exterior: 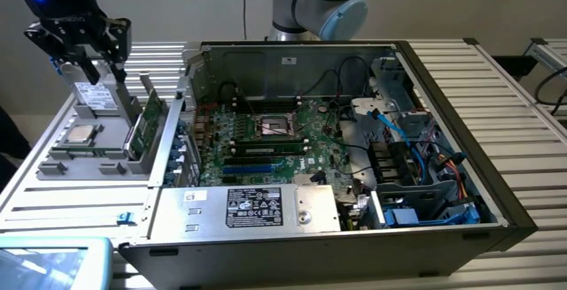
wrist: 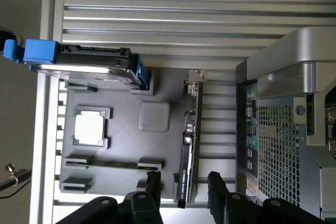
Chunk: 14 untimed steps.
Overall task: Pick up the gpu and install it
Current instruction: 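Pick up the gpu and move the gpu toward the slot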
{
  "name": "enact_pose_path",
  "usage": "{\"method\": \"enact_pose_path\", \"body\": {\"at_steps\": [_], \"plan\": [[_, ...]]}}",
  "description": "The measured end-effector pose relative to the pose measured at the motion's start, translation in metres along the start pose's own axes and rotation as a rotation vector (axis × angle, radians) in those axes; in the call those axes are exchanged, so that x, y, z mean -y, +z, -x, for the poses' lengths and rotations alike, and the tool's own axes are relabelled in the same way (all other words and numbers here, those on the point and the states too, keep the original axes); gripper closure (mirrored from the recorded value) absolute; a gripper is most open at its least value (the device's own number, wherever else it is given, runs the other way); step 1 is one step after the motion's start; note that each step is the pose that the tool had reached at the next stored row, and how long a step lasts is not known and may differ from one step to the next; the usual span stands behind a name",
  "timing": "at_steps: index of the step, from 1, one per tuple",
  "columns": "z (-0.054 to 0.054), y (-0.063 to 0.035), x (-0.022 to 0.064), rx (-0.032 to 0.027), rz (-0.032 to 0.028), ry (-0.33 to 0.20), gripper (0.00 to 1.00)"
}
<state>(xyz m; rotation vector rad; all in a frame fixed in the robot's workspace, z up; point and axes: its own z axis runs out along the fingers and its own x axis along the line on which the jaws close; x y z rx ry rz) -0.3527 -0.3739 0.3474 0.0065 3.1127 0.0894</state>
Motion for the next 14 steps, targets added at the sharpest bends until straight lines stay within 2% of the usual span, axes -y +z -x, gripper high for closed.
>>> {"method": "enact_pose_path", "body": {"at_steps": [14], "plan": [[0.0,0.0252,0.0014,0.0069,-0.0024,0.099,0.51]]}}
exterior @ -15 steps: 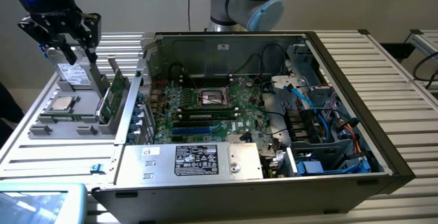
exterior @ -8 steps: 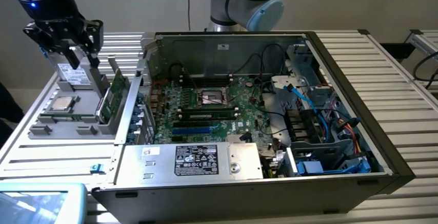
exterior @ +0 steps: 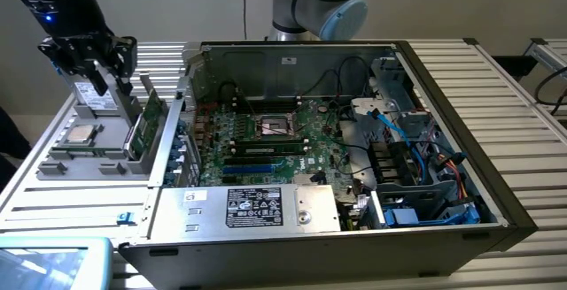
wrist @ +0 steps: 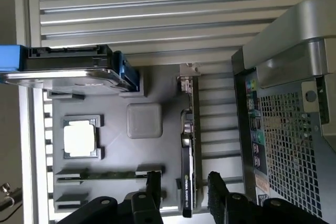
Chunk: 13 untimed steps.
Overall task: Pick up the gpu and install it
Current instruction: 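Pick up the gpu and move the gpu toward the slot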
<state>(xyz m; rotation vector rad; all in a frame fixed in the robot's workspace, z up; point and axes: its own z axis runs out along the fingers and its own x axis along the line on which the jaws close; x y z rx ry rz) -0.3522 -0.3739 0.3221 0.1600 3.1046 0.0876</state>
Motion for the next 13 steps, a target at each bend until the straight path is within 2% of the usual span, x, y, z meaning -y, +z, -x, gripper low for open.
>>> {"method": "enact_pose_path", "body": {"at_steps": [8,13], "plan": [[0.0,0.0144,0.0008,-0.0001,0.0002,-0.009,0.51],[0.002,0.0226,0.0011,0.0017,0.0008,-0.02,0.51]]}}
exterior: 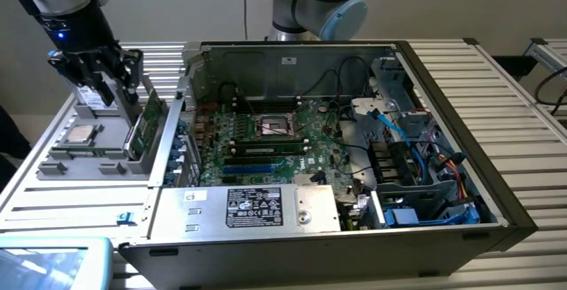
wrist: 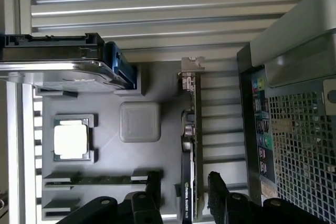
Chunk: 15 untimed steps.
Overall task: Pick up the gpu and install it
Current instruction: 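Pick up the gpu and move the gpu toward the slot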
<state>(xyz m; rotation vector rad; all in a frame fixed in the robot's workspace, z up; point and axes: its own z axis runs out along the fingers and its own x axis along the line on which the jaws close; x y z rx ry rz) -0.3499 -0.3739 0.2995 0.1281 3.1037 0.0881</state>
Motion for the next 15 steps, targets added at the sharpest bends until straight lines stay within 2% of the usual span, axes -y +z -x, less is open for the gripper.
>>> {"method": "enact_pose_path", "body": {"at_steps": [2,3,5,7,14,15], "plan": [[0.0,0.002,0.0002,0.0052,0.0005,-0.003,0.51],[0.0,0.0026,0.0002,0.0102,0.0015,-0.005,0.51],[0.0,0.0041,0.0003,0.0145,0.0078,-0.007,0.51],[0.0,0.0065,0.0005,0.0143,0.0169,-0.007,0.51],[-0.001,0.0191,0.0015,0.0141,0.0178,-0.007,0.51],[-0.001,0.0203,0.0017,0.0124,0.0177,-0.007,0.51]]}}
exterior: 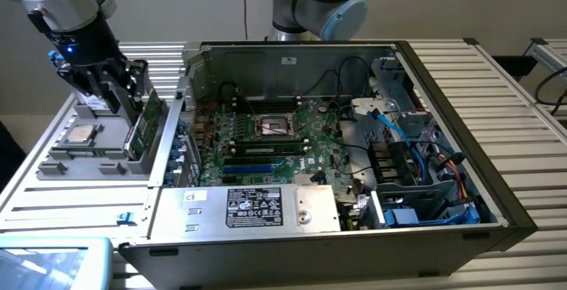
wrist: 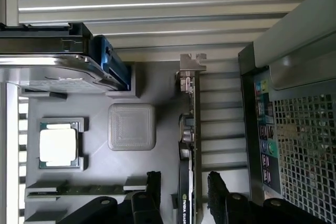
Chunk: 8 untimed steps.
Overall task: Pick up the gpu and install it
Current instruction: 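Pick up the gpu and move the gpu toward the slot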
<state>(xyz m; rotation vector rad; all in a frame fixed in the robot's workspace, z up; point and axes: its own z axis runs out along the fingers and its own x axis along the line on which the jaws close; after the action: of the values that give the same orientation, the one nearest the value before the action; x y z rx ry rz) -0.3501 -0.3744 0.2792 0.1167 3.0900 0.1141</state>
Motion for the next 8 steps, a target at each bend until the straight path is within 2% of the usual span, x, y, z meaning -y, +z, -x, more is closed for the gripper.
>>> {"method": "enact_pose_path", "body": {"at_steps": [1,4,8], "plan": [[0.0,0.0014,0.0007,-0.0017,-0.0002,0.0,0.51],[0.0,0.0068,0.0021,-0.0018,0.0002,0.0,0.51],[-0.001,0.0137,0.0046,0.0005,0.0005,0.0,0.51]]}}
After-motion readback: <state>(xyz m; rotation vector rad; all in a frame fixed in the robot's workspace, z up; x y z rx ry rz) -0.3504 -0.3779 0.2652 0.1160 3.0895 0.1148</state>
